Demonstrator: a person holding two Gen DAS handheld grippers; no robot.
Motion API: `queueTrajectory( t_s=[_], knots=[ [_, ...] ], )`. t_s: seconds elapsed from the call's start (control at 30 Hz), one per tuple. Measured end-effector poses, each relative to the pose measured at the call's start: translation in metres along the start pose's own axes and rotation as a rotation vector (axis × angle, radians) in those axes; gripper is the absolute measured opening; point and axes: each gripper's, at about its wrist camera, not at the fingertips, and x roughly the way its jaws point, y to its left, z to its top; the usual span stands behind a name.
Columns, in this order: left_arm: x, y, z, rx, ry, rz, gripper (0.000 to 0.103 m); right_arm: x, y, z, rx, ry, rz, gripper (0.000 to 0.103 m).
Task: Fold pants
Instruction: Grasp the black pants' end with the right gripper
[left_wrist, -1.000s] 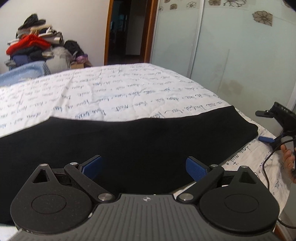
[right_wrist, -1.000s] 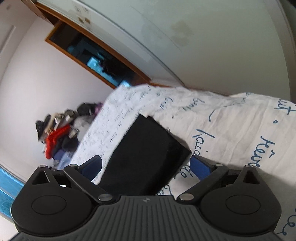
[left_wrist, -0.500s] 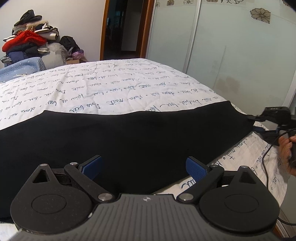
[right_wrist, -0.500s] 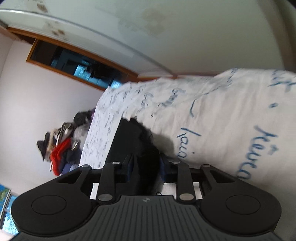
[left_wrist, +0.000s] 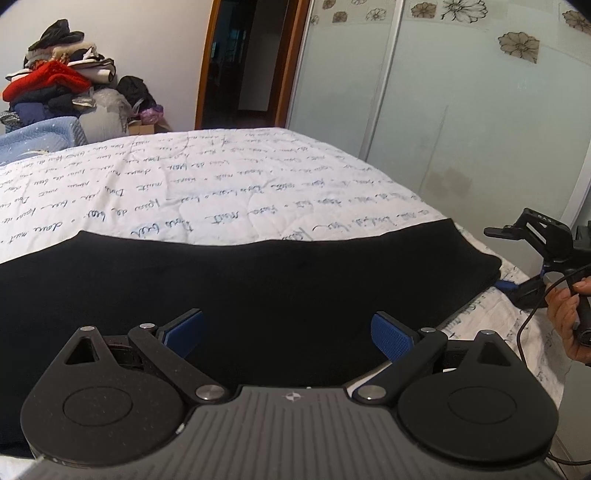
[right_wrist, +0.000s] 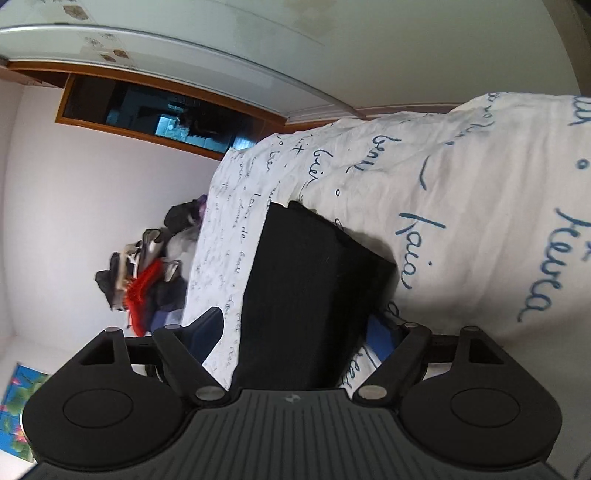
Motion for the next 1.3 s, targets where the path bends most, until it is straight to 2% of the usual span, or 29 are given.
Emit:
queueTrajectory(
  t_s=[0.03,0.1,0.13,0.17,0.23,0.33,0.43,0.5,0.57,0.6,0.67,0.77,0.9,1.03,1.1,1.17,1.2,1.3],
  knots=[
    [0.000,0.001,-0.001,-0.004,0.003,0.001,0.098,0.002,0.001,0.001,-0.021,-0.014,-0.016,0.069],
    [0.000,0.001,-0.001,-0.010,0.005,0.000,0.098,0.005,0.001,0.003,-0.032,-0.040,-0.060,0.044],
    [0.000,0.001,-0.002,-0.012,0.005,0.000,0.098,0.007,0.001,0.004,-0.048,-0.051,-0.079,0.012],
    [0.000,0.001,-0.002,-0.014,0.007,0.000,0.098,0.012,0.000,0.005,-0.066,-0.049,-0.098,0.006],
    [0.002,0.002,-0.003,-0.024,0.010,0.001,0.098,0.015,-0.010,0.004,-0.060,-0.048,-0.079,0.005],
    [0.007,0.001,0.001,-0.041,0.014,0.005,0.098,0.005,-0.004,0.010,-0.078,-0.064,-0.058,0.006],
    [0.004,-0.006,0.011,-0.018,-0.047,-0.022,0.099,-0.009,0.013,0.016,-0.134,-0.098,-0.001,0.005],
    [0.008,-0.011,0.012,0.009,-0.067,-0.036,0.102,-0.013,0.016,0.015,-0.158,-0.103,0.001,0.005],
    [0.026,-0.014,0.007,0.032,-0.003,-0.046,0.103,-0.005,0.002,0.016,-0.142,-0.085,-0.051,0.005],
    [0.040,-0.012,0.002,0.024,0.075,-0.039,0.101,0.001,-0.012,0.016,-0.090,-0.059,-0.065,0.005],
    [0.060,-0.009,-0.008,0.000,0.205,-0.030,0.100,0.000,-0.022,0.014,-0.067,-0.065,-0.025,0.005],
    [0.059,-0.017,-0.014,0.086,0.175,-0.024,0.101,-0.002,-0.020,0.015,-0.047,-0.047,-0.027,0.005],
    [0.055,-0.018,-0.008,0.060,0.175,-0.038,0.101,-0.007,-0.028,0.020,0.048,-0.003,0.025,0.007],
    [0.046,-0.029,0.009,0.076,0.135,-0.064,0.101,-0.026,-0.033,0.012,0.082,-0.046,0.052,0.014],
    [0.041,-0.037,0.023,0.110,0.097,-0.076,0.101,-0.040,-0.034,0.008,0.083,-0.089,0.063,0.023],
    [0.041,-0.046,0.039,0.125,0.064,-0.106,0.101,-0.042,-0.035,0.005,0.090,-0.101,0.102,0.040],
    [0.042,-0.050,0.046,0.125,0.052,-0.122,0.102,-0.041,-0.036,0.006,0.089,-0.089,0.120,0.043],
    [0.049,-0.067,0.060,0.118,0.036,-0.138,0.101,-0.035,-0.030,0.010,0.082,-0.074,0.102,0.049]
  ],
)
